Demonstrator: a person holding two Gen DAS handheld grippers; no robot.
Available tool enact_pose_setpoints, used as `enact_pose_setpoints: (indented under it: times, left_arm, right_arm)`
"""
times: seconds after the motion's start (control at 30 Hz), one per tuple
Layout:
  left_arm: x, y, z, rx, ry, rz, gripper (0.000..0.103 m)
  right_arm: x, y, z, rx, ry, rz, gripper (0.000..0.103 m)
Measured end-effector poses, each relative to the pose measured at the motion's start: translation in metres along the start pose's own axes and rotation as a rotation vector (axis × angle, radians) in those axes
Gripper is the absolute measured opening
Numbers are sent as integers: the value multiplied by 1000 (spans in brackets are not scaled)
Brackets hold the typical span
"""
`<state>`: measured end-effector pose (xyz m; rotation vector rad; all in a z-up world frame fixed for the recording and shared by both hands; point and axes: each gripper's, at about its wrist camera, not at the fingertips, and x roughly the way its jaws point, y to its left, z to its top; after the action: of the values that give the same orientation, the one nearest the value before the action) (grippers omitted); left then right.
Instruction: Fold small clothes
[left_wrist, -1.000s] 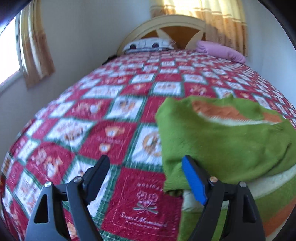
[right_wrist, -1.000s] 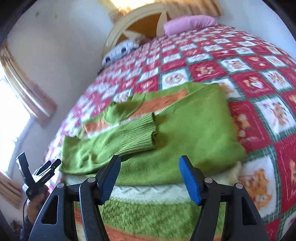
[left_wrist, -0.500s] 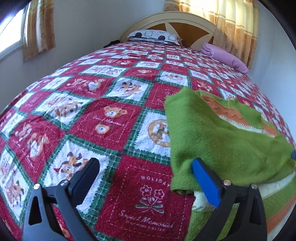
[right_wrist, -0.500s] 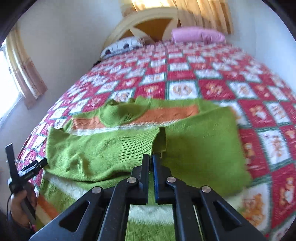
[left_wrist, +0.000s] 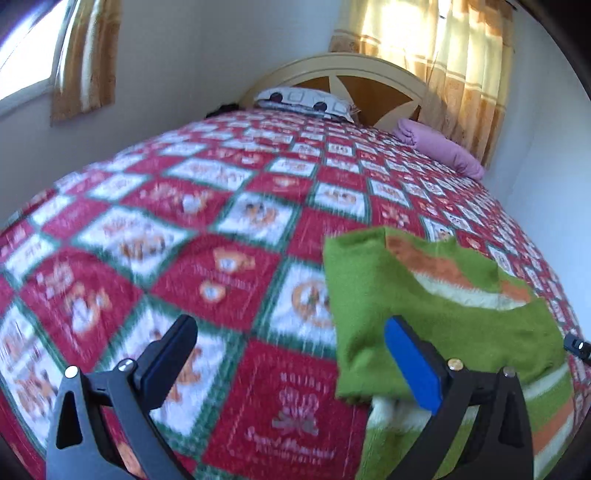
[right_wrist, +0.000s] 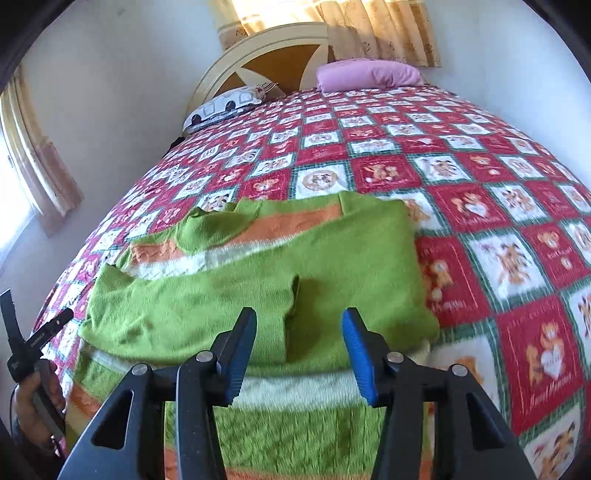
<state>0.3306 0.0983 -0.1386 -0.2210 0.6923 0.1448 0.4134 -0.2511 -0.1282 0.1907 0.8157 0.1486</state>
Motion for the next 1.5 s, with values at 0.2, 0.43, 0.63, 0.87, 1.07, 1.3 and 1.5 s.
enact_pose_setpoints:
  times: [0.2,0.43,0.63,0.87,1.07,1.3,1.5]
  left_arm:
    - [36,-33,21,109,52,59,103]
    - [37,-36,11,153,35,101,103]
    - [40,-33,12,137,71,121,103]
    - [43,-38,-1,230,94,189,103]
    - [40,-34,-13,282,97,254,103]
    - [34,-19,-9,210,103,224,103]
    - [8,-14,3,102,4,200,103]
  right_arm:
    - [56,5,19,26,165,36,21]
    - [18,32,18,-173,-26,-114,2]
    - [41,11,13,-179,38,-201,1]
    - [11,18,3,-166,-26,-173,29]
    - [31,35,-27,-226,127,-23,29]
    - [-20,12,-23,-170,-82,-218,47]
    - [-39,21,-18,-179,-112,-76,47]
